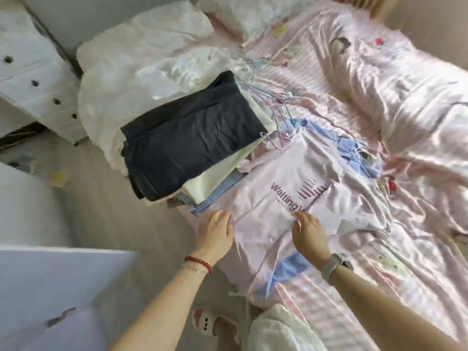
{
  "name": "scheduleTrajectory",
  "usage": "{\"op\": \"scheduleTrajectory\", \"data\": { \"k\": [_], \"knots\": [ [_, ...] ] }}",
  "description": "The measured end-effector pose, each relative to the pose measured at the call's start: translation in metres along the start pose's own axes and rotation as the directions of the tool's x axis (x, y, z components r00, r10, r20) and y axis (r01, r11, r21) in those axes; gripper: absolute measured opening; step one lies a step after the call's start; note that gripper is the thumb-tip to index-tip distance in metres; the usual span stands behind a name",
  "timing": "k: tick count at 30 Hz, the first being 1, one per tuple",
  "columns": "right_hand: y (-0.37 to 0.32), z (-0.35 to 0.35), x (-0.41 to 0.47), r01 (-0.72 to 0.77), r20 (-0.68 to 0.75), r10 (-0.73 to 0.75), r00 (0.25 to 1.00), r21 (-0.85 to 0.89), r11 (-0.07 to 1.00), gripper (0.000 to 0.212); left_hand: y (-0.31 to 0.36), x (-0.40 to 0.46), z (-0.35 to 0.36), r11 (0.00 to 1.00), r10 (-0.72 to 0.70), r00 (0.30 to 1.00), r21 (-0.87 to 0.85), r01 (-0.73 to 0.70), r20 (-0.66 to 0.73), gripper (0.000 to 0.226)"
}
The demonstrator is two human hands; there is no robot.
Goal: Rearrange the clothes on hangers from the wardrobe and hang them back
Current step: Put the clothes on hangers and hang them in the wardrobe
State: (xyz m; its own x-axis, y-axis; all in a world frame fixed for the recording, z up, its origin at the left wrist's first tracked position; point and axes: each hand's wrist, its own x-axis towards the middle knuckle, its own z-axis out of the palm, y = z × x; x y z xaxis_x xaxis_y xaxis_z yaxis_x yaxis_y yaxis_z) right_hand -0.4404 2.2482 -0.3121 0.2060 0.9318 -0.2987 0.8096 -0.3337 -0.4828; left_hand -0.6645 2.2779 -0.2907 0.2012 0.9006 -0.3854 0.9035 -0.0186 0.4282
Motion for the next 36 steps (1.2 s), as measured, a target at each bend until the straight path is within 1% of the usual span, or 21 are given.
{"op": "scheduleTrajectory", "data": {
  "k": [4,8,12,13,15,18,20,22,24,25,27,29,31,32,34,35,36],
  "knots": [
    [0.080,-0.037,0.043,-0.163,-0.101,0.164,0.981,0.017,0.986,0.035,0.070,0.055,0.039,0.991,0.099,0.988,0.075,-0.108,0.117,0.046],
    [0.153,-0.068,0.093,-0.309,-0.188,0.318,0.929,0.074,0.948,0.036,0.123,0.094,0.083,0.981,0.120,0.959,0.118,-0.154,0.256,0.050],
    [0.216,-0.082,0.145,-0.355,-0.217,0.363,0.906,0.079,0.932,0.044,0.143,0.121,0.130,0.950,0.098,0.924,0.241,-0.197,0.370,0.055],
    [0.226,-0.083,0.157,-0.348,-0.224,0.359,0.906,0.088,0.933,0.047,0.141,0.123,0.136,0.944,0.083,0.919,0.266,-0.197,0.386,0.056],
    [0.247,-0.079,0.177,-0.399,-0.193,0.410,0.891,0.096,0.912,0.048,0.136,0.130,0.149,0.933,0.040,0.899,0.305,-0.190,0.437,0.056],
    [0.261,-0.074,0.193,-0.505,-0.119,0.508,0.853,0.056,0.862,0.034,0.132,0.137,0.158,0.925,-0.015,0.858,0.332,-0.183,0.514,0.055],
    [0.261,-0.074,0.199,-0.571,-0.135,0.573,0.809,0.056,0.819,0.034,0.132,0.141,0.158,0.921,-0.023,0.835,0.337,-0.196,0.550,0.055],
    [0.262,-0.074,0.201,-0.575,-0.164,0.586,0.794,0.110,0.810,0.039,0.133,0.146,0.157,0.923,-0.042,0.815,0.335,-0.190,0.578,0.055],
    [0.262,-0.070,0.197,-0.524,-0.200,0.555,0.808,0.190,0.830,0.043,0.134,0.151,0.155,0.929,-0.052,0.802,0.325,-0.180,0.595,0.053],
    [0.261,-0.067,0.192,-0.495,-0.231,0.533,0.814,0.207,0.844,0.040,0.136,0.154,0.153,0.933,-0.045,0.811,0.314,-0.174,0.584,0.051],
    [0.254,-0.062,0.174,-0.459,-0.290,0.509,0.811,0.226,0.859,0.035,0.144,0.159,0.146,0.946,0.001,0.870,0.281,-0.161,0.494,0.046],
    [0.247,-0.058,0.149,-0.430,-0.335,0.507,0.794,0.279,0.859,0.038,0.156,0.168,0.137,0.957,0.083,0.940,0.237,-0.168,0.330,0.043],
    [0.246,-0.054,0.120,-0.394,-0.350,0.497,0.794,0.326,0.859,0.036,0.173,0.180,0.126,0.953,0.193,0.966,0.202,-0.226,0.171,0.046],
    [0.247,-0.052,0.105,-0.388,-0.343,0.496,0.798,0.338,0.858,0.034,0.181,0.188,0.120,0.942,0.257,0.961,0.195,-0.273,0.100,0.049],
    [0.249,-0.049,0.075,-0.380,-0.337,0.480,0.810,0.322,0.867,0.036,0.204,0.205,0.110,0.898,0.390,0.921,0.226,-0.377,-0.015,0.055],
    [0.249,-0.049,0.060,-0.362,-0.353,0.455,0.818,0.300,0.883,0.038,0.216,0.213,0.106,0.864,0.448,0.893,0.270,-0.424,-0.030,0.058],
    [0.250,-0.049,0.046,-0.338,-0.371,0.425,0.826,0.278,0.899,0.041,0.228,0.220,0.103,0.826,0.485,0.874,0.324,-0.461,0.008,0.060]
  ]
}}
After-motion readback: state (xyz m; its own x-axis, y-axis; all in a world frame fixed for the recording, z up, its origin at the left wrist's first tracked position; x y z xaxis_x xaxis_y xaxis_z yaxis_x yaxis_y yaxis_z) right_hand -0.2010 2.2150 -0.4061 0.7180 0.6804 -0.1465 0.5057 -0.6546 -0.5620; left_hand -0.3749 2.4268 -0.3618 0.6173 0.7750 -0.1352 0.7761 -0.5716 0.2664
